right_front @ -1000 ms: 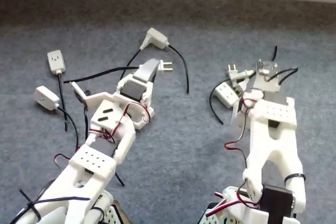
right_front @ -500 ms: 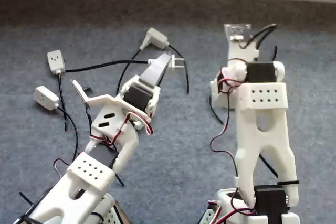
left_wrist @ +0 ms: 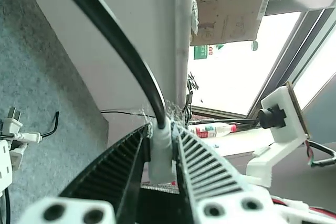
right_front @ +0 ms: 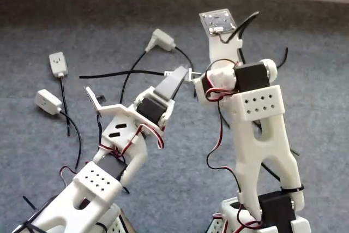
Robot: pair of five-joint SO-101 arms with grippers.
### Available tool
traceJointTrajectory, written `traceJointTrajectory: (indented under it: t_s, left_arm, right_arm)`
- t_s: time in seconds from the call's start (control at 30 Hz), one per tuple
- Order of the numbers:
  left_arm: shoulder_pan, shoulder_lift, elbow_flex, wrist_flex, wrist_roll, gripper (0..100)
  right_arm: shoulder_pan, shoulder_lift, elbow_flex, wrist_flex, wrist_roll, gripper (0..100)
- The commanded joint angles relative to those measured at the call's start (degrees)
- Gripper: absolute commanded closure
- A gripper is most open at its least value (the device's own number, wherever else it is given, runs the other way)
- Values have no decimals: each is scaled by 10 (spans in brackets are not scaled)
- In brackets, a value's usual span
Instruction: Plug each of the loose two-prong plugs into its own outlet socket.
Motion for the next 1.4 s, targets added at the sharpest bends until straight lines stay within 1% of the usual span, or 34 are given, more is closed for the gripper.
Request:
traceJointTrajectory:
  t_s: [0.0,0.1,0.27,0.4,0.6,0.8,1.27,1.37]
  left_arm:
    - [7,-12,-3,-11,-5,994]
    - [9,-12,6,-12,-5,994]
    - [9,-12,6,-11,-4,994]
    - [9,-12,6,-11,-4,994]
    - [19,-12,6,-11,-4,994]
    - [44,-12,15,-11,-4,994]
    - [50,-7,15,-10,-4,994]
    - [50,-7,15,-10,-4,994]
  right_arm:
    - [-6,-5,-26,-22,2,991]
    - [-6,-5,-28,-22,2,991]
    - [-6,4,-24,-58,2,991]
    - [-6,60,-34,-61,2,991]
    - [-3,125,-94,-57,2,991]
    - [-3,127,-118,-51,2,991]
    - [-7,125,-120,-50,2,991]
    - [-7,126,-142,-36,2,991]
